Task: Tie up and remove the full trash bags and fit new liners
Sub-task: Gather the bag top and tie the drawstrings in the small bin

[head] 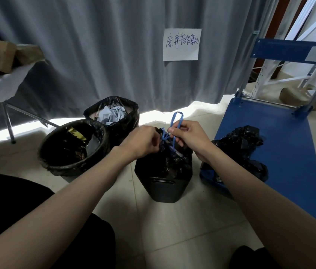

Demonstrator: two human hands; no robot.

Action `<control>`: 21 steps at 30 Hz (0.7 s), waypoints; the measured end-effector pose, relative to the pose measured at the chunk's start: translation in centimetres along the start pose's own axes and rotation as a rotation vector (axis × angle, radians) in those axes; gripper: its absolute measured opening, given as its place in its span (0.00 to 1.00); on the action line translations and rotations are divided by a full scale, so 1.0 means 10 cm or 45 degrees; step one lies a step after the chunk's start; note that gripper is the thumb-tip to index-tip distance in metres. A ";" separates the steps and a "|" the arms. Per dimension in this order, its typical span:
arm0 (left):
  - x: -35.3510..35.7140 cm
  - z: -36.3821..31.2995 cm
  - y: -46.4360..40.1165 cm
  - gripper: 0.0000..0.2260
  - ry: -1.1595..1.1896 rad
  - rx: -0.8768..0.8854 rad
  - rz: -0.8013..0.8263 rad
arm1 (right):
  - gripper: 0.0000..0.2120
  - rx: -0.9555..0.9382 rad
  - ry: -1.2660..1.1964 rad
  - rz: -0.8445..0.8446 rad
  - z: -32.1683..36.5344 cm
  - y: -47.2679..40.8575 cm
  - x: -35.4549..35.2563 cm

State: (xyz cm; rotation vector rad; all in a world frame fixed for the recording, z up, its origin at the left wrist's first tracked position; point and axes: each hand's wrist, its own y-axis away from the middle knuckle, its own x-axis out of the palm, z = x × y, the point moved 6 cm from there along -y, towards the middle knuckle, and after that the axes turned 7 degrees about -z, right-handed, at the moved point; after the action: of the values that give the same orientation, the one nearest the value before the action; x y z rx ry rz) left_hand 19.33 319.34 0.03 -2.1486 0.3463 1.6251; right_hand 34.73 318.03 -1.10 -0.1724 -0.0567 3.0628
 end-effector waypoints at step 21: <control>-0.37 0.25 -0.06 0.23 0.316 -0.201 0.209 | 0.07 -0.134 0.081 -0.009 0.39 -0.02 0.18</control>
State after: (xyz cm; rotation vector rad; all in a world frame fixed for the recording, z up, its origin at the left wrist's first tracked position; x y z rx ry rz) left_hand 16.37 320.82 3.05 -2.5086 0.4962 1.5163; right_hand 32.52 318.25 2.61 -0.2747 -0.2149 3.0460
